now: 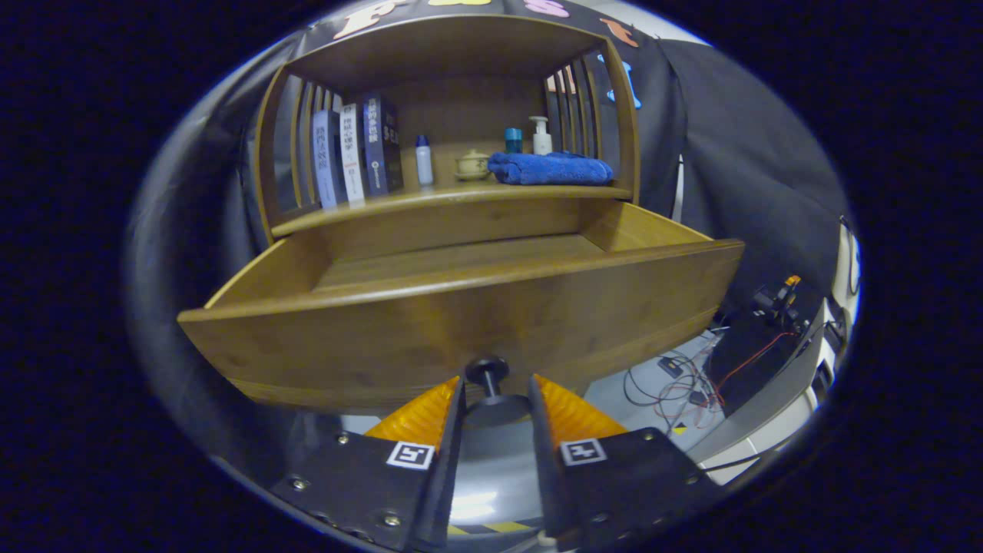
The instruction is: Pull open the drawer, take out the items inside it, and place them on the countertop above the cabinet.
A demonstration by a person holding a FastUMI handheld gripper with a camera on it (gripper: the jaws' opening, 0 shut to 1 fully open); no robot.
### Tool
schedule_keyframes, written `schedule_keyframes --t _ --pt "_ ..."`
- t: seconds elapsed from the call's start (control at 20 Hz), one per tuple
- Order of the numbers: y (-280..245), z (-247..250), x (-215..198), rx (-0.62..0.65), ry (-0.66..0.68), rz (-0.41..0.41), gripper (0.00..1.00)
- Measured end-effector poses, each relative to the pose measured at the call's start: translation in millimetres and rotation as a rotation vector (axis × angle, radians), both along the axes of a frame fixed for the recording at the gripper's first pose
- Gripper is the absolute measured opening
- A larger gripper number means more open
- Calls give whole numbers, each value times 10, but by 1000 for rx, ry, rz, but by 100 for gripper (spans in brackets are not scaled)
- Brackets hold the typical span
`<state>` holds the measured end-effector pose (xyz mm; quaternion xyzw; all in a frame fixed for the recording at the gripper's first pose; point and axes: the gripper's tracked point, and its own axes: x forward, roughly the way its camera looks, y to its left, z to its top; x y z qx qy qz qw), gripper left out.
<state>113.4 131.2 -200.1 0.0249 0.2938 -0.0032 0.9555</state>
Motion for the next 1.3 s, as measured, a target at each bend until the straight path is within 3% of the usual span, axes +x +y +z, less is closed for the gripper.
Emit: schedule_keyframes --t 0.1,0.4,0.6,0.9,1.3 --pt "40 197 65 19 -74 14 50" --pt "57 733 162 -28 -181 21 50" --pt "185 940 473 -54 -193 27 50" --pt "300 569 895 -107 28 -9 50" --pt "412 92 1035 -148 280 -21 50"
